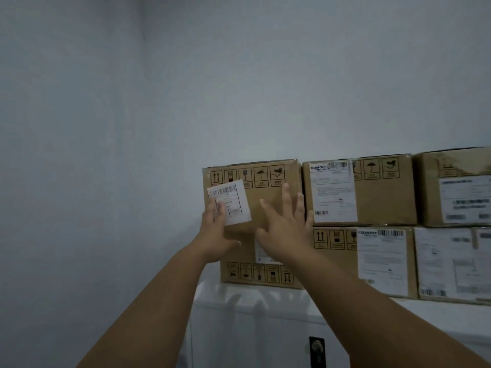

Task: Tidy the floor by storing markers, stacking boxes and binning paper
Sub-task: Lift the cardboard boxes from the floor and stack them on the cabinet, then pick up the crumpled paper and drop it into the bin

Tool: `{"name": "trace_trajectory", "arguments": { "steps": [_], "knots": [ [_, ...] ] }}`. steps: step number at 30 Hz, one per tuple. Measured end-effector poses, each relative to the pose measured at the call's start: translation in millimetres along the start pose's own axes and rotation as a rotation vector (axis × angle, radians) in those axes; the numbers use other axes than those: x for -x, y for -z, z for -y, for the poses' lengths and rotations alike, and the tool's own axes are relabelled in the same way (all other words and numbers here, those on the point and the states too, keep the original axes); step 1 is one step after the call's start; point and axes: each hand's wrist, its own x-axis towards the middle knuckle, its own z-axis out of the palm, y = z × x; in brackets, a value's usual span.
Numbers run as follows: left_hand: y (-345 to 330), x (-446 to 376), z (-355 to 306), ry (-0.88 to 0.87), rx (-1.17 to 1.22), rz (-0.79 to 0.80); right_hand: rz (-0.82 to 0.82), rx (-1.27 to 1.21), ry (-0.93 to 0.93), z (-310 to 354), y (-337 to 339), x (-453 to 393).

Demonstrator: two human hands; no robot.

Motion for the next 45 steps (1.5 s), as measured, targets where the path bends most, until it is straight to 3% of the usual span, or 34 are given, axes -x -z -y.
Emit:
{"name": "trace_trajectory", "arguments": {
  "steps": [7, 19, 23, 28, 31, 36, 39, 45],
  "knots": [
    [-53, -15, 9, -0.023, -0.331, 0.188, 0.194, -0.113, -0.175, -27, -35, -20],
    [-66, -10, 15, -0.076, -0.312, 0.123, 0.115, 0.025, -0.139, -63, -69, -18],
    [-84, 49, 33, -0.068, -0.202, 0.174, 0.104, -0.012, -0.088, -61, -84, 32],
    [-97, 143, 72, -0.016, -0.381, 0.459, 0.296, -0.073, -0.1, -67, -101, 146],
    [-95, 202, 92, 0.076, -0.29, 0.486, 0.456, -0.021, -0.113, -80, -122, 223],
    [-113, 313, 111, 0.429, 0.068, 0.432, 0.665, -0.015, -0.18, -86, -156, 332],
    [-134, 387, 122, 0.638, 0.209, 0.507, 0.824, -0.023, -0.239, -86, -169, 386],
    [-171, 530, 142, 0.977, 0.267, 0.678, 1.151, -0.012, -0.315, -93, -189, 487]
  ]
}}
